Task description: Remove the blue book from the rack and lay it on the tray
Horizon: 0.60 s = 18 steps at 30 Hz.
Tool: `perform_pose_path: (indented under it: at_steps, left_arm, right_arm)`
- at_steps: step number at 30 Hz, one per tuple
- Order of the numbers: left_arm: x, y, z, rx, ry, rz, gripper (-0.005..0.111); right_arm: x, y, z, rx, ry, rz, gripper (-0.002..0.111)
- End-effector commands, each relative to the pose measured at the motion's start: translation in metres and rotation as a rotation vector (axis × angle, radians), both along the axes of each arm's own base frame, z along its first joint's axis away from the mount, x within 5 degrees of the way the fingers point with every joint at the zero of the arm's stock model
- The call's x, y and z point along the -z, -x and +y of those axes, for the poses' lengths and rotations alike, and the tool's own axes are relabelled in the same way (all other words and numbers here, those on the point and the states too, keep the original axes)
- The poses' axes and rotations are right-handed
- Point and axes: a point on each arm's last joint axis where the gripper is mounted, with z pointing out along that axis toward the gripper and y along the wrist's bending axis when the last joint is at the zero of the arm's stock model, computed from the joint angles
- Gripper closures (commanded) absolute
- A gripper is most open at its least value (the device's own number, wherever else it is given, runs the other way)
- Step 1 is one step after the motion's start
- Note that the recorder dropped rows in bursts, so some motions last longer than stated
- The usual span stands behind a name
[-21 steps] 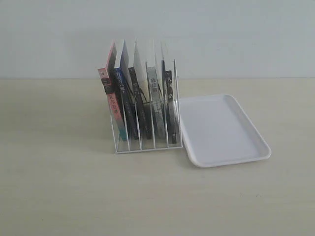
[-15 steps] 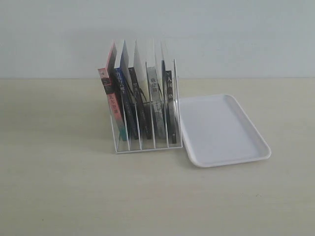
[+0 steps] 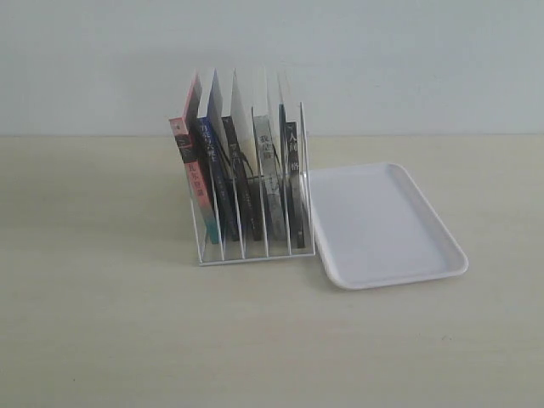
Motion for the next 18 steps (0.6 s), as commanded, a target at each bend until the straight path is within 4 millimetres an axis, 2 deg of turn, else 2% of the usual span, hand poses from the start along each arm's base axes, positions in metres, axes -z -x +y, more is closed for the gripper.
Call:
perform_pose_path:
  at_steps: [1, 7, 12, 14, 16, 18]
  left_arm:
    - [-0.001, 0.0, 0.0, -0.002, 0.004, -0.008, 0.103]
    - [-0.001, 0.0, 0.0, -0.002, 0.004, -0.008, 0.103]
    - [-0.001, 0.0, 0.0, -0.002, 0.004, -0.008, 0.103]
    - [-0.001, 0.0, 0.0, -0.002, 0.004, -0.008, 0.103]
    - [-0.001, 0.0, 0.0, -0.002, 0.004, -0.008, 0.103]
    - [-0.001, 0.0, 0.0, -0.002, 0.004, -0.008, 0.103]
  right_arm:
    - [-0.014, 0.0, 0.0, 0.003, 0.015, -0.159, 0.109]
    - [-0.02, 0.0, 0.0, 0.004, 0.017, -0.219, 0.109]
    - [-0.059, 0.013, -0.001, 0.008, -0.019, -0.673, 0.109]
    - [-0.077, 0.019, -0.001, 0.006, -0.036, -0.755, 0.109]
    - [-0.101, 0.023, -0.001, 0.004, -0.051, -0.71, 0.109]
    - [-0.117, 0.012, -0.001, 0.001, -0.049, -0.46, 0.109]
